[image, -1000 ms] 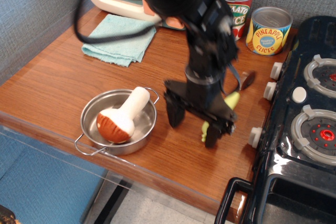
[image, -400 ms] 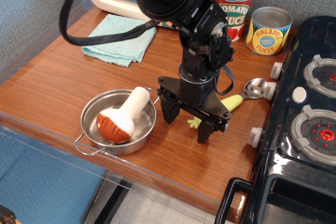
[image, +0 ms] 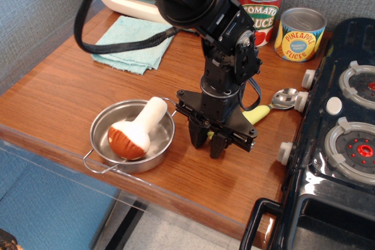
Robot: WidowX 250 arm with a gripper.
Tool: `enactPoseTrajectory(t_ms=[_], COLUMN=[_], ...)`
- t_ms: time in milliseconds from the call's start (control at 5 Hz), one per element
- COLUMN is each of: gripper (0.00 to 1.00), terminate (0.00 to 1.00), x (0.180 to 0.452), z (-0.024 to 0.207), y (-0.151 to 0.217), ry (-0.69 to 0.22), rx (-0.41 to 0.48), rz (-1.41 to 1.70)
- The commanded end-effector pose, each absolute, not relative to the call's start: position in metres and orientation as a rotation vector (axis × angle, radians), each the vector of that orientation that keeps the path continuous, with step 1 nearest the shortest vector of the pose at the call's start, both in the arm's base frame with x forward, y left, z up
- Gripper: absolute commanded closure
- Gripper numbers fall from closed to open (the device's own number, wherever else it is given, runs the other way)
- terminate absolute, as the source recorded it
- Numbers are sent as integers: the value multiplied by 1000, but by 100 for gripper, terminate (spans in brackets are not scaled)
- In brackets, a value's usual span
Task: Move the spoon onto the blue towel
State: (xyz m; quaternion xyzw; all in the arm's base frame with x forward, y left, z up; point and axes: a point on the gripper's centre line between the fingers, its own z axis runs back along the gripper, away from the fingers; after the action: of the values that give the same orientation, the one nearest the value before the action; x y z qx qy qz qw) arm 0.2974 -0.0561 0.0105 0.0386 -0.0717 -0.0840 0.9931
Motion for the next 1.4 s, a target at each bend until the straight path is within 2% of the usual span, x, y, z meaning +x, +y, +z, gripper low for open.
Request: enactPoseTrajectory(t_ms=[0,200,400,600,800,1200], gripper=[100,100,100,100,100,100], terminate=[0,0,0,0,0,0], x=[302,313,336,352,362,359], z=[15,50,100,144,156,154], y=[-54,-49,-40,-23,1,70], ry=[-161,-252,-372,-439,-443,-423], rx=[80,35,-11,-58,-56,57], rz=[-179,-190,-141,-62,11,124])
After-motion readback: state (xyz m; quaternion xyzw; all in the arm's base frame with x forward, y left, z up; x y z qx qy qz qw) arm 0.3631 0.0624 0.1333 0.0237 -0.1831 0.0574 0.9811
